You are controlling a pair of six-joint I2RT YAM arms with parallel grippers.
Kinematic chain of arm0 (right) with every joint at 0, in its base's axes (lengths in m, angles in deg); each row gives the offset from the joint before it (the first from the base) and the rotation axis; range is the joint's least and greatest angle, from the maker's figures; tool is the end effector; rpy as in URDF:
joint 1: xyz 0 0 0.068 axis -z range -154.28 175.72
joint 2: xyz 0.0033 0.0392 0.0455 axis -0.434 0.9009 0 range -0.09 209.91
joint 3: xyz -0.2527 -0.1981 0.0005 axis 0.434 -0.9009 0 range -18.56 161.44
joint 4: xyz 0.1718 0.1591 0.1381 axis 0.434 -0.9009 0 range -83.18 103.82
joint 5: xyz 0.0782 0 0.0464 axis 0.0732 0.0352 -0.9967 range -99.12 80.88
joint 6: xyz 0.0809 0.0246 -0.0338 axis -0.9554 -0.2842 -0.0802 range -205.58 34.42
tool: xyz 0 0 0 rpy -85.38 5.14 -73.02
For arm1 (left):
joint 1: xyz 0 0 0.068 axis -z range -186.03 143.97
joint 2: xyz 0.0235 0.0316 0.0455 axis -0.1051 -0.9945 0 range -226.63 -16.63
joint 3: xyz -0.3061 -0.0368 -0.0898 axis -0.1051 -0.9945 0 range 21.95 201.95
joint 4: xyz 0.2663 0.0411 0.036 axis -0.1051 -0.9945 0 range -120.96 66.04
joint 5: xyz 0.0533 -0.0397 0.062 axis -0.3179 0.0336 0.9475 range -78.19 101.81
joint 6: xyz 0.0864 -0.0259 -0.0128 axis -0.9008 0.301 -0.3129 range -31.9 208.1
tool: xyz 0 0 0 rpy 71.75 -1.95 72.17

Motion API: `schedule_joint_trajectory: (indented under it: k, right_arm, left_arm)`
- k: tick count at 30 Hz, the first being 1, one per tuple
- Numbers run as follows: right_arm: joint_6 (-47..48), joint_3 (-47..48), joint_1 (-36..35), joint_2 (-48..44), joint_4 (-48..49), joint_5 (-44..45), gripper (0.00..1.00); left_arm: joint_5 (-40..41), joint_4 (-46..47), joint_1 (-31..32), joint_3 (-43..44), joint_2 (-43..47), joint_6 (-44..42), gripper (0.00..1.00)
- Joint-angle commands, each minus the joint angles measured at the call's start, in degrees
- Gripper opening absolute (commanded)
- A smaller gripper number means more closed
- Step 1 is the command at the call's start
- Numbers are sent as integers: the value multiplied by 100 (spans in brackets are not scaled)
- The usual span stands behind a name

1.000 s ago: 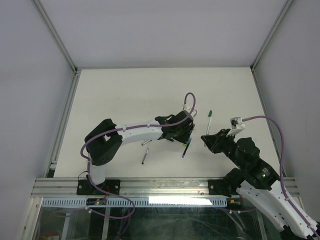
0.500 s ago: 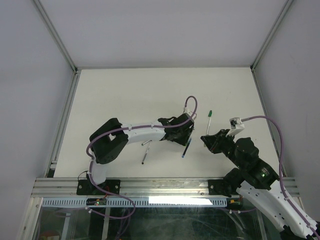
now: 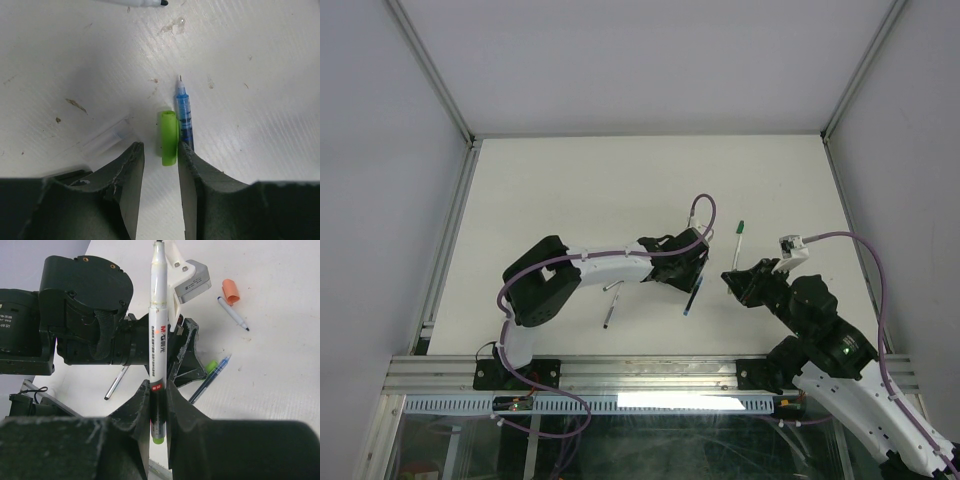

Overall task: Insert the pens into the pen caps
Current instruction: Move the pen cap to the center of the board.

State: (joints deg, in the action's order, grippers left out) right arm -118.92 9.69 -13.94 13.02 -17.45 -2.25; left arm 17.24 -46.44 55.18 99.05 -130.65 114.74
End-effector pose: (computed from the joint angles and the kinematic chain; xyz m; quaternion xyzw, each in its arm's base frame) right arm 0.0793 0.0530 0.2665 -0.0080 0.7986 0.3183 0.5107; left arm 0.2320 -0.4059 0.1606 0.2744 0.9237 -0.1499 0.2215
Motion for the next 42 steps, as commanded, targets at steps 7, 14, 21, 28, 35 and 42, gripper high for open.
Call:
schedule_joint_trajectory:
  k: [7,14,21,28,35,42]
  right_arm:
    - [-52,-33,8,-71,121,107,0]
    - [-67,-59,10,-80,145,112,0]
    - [-80,-90,4,-24,232,82,0]
    - [-135,-170,11,94,419,12,0]
    - [-146,-248,10,256,609,-45,0]
    - [-146,-233,10,299,628,-64,0]
  left_arm:
    - [-8,190,117,111,-146,-14,29]
    - [167,-59,171,57,-46,-178,17]
    - [317,-235,172,-617,732,-414,13]
    - [23,-554,170,-1682,1772,-638,13]
    - [-69,-779,172,-2298,2613,-1157,25]
    - [8,-746,168,-2329,2733,-1884,29]
